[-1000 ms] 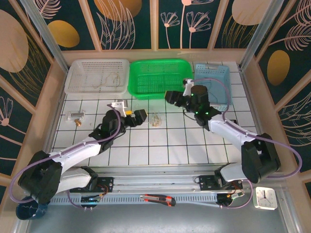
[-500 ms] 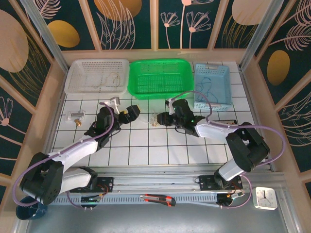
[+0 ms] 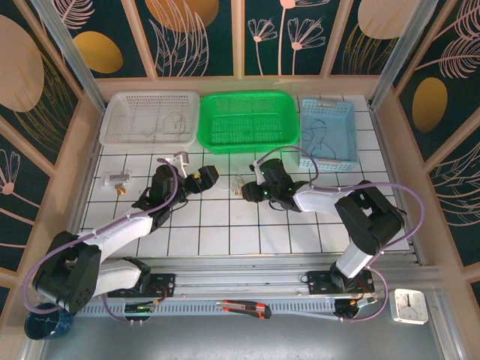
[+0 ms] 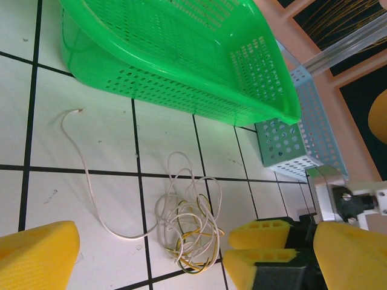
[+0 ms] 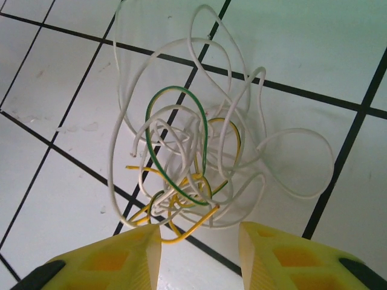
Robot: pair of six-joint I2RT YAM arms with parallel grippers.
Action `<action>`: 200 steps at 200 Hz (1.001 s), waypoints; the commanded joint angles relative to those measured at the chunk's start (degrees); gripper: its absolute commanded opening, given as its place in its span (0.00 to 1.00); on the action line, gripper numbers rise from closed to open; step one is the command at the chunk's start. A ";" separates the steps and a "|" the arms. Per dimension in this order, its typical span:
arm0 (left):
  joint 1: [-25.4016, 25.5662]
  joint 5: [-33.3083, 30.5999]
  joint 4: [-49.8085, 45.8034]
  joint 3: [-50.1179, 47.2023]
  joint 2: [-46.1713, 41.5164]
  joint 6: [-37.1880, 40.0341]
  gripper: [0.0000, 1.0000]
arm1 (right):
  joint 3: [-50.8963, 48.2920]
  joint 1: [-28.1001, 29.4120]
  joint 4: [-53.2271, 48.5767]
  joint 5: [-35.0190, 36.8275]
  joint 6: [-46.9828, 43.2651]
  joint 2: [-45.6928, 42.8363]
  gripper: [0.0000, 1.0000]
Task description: Untangle the cables
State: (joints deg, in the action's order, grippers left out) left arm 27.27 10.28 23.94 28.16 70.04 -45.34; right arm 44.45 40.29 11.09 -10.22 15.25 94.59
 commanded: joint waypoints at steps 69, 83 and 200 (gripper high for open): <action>-0.37 1.49 2.35 -0.65 -0.25 -1.63 0.99 | 8.61 0.16 -0.92 2.29 -4.27 7.29 0.31; -0.38 1.41 2.39 -0.71 -0.35 -1.59 0.99 | 9.53 0.13 -1.15 1.56 -4.29 7.71 0.19; -0.37 8.88 4.18 -0.19 3.41 2.05 0.99 | 6.50 -0.06 -1.75 -7.28 1.63 -5.16 0.00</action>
State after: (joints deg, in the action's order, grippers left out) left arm 27.27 13.98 25.21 27.81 71.53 -45.06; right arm 52.69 40.27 7.79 -14.04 14.04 92.01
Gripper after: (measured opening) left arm 0.988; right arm 0.041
